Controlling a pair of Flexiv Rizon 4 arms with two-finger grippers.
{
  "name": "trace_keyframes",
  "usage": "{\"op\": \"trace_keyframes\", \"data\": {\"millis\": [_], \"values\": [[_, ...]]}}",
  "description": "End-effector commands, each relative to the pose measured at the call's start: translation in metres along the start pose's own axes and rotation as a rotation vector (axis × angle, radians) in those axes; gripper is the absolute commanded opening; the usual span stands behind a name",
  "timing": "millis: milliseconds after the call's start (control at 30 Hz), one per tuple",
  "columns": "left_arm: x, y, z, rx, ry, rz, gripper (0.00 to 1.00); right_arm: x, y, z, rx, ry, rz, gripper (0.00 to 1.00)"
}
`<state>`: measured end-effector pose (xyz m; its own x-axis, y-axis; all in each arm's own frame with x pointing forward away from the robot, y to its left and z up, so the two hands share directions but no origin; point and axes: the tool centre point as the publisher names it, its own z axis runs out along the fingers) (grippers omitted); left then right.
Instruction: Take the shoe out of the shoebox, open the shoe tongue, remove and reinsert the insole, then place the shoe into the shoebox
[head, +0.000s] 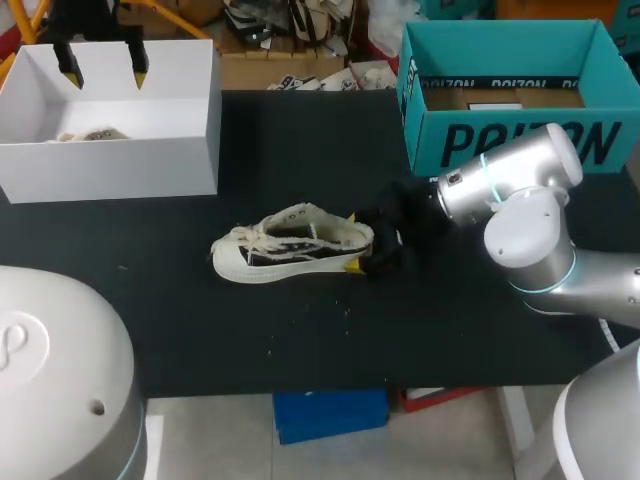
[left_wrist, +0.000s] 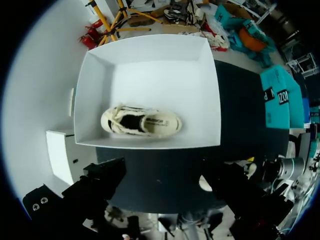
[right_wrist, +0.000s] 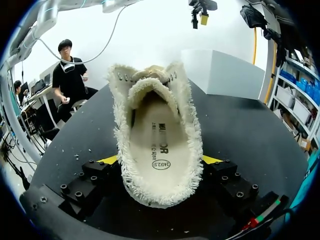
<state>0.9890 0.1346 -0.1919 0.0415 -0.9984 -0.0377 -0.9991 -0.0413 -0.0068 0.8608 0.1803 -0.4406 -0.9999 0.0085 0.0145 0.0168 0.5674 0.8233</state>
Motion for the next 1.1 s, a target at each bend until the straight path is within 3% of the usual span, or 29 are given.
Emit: {"op": "trace_keyframes", "data": {"millis": [33, 433, 900, 1000, 1100], "values": [[0.025, 0.038, -0.012, 0.025, -0.059, -0.011, 1.00, -0.002, 0.000, 0.003, 0.001, -0.002, 0.001, 0.00], [0.088, 0.146, -0.003, -0.018, -0.085, 0.088, 1.00, -0.002, 0.000, 0.003, 0.001, -0.002, 0.001, 0.00], [0.090, 0.141, 0.001, -0.002, -0.112, 0.102, 1.00, -0.002, 0.000, 0.003, 0.001, -0.002, 0.001, 0.00], [0.112, 0.135, 0.012, 0.005, -0.125, 0.138, 1.00, -0.002, 0.000, 0.003, 0.001, -0.002, 0.001, 0.00], [0.134, 0.137, 0.015, -0.043, -0.099, 0.149, 1.00, -0.002, 0.000, 0.003, 0.001, -0.002, 0.001, 0.00]]}}
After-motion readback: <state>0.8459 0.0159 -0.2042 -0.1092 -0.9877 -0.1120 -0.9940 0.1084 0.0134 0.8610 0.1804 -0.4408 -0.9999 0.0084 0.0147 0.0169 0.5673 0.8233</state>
